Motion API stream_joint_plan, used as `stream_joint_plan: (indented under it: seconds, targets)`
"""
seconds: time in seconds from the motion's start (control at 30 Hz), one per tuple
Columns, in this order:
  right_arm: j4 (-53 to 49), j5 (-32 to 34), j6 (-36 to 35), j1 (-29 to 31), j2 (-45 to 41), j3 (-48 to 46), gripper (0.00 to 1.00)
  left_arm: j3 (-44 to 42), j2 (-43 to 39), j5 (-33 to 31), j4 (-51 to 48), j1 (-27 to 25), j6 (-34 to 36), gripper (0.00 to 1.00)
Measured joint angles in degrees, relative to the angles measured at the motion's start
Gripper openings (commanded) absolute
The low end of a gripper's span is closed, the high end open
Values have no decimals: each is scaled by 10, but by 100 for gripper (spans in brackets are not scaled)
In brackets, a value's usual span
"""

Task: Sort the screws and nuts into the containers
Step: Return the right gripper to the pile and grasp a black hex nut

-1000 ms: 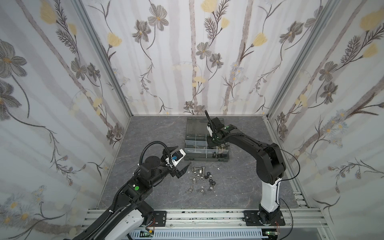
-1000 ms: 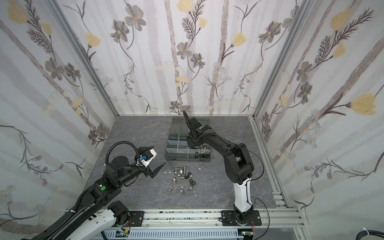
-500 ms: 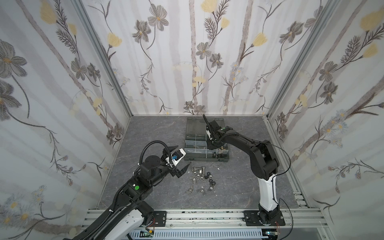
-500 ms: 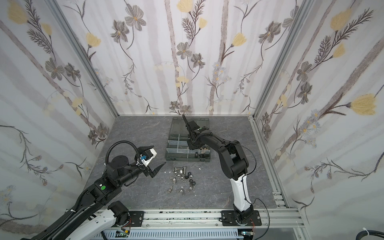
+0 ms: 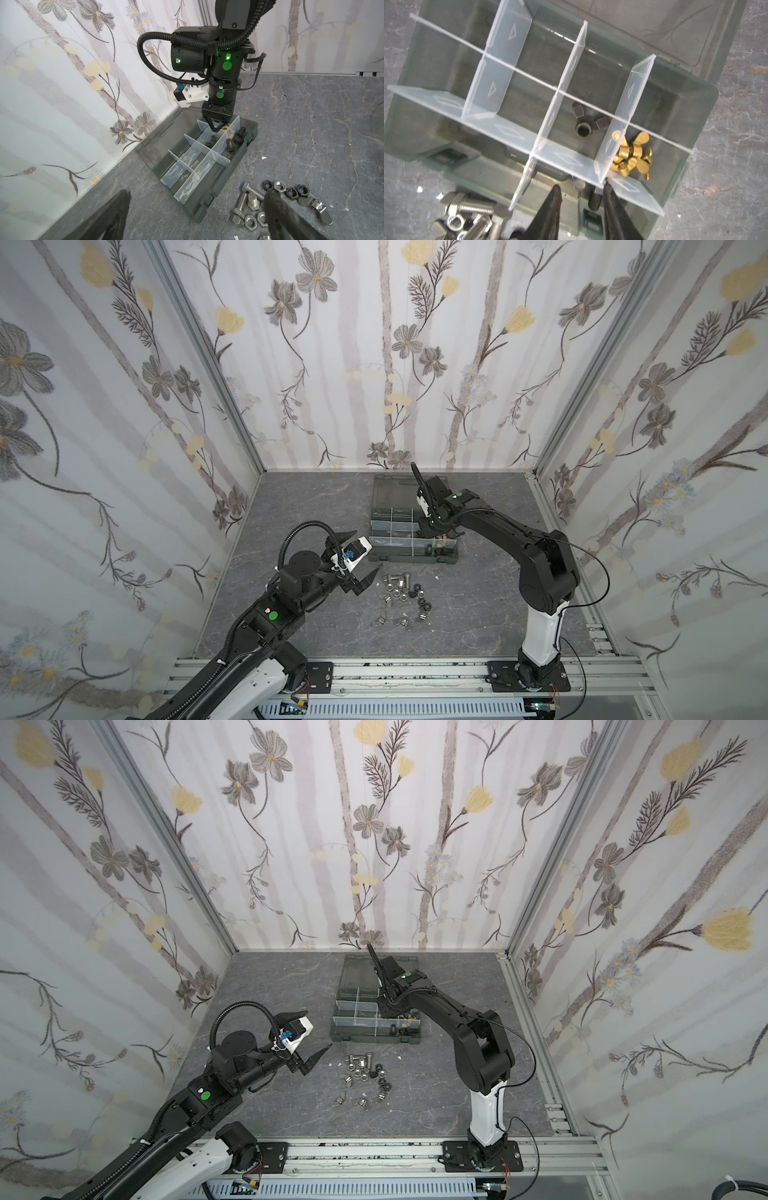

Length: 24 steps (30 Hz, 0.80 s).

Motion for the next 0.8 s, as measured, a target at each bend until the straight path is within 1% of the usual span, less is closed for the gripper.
stream_joint_plan:
  seconds: [0.13, 0.23, 0.47, 0.57, 0.67, 0.7, 0.8]
  targets:
    - [-24, -4, 18, 22, -37, -41, 37, 0, 0, 1, 0, -1, 0, 100]
    - [-30, -2, 51, 49, -73, -91, 36, 0, 1, 1, 0, -2, 0, 100]
    - [11, -27, 140, 105, -107, -208, 40, 0, 5, 1, 0, -4, 0, 100]
    - [35, -50, 168, 126, -101, -232, 41, 0, 4, 1, 0, -4, 0, 100]
    - [55, -59, 182, 149, -79, -229, 42, 0, 4, 1, 0, -5, 0, 100]
    - [61, -68, 185, 153, -72, -227, 42, 0, 4, 1, 0, -5, 0, 100]
    - [73, -68, 192, 154, -58, -224, 42, 0, 4, 1, 0, -6, 0, 100]
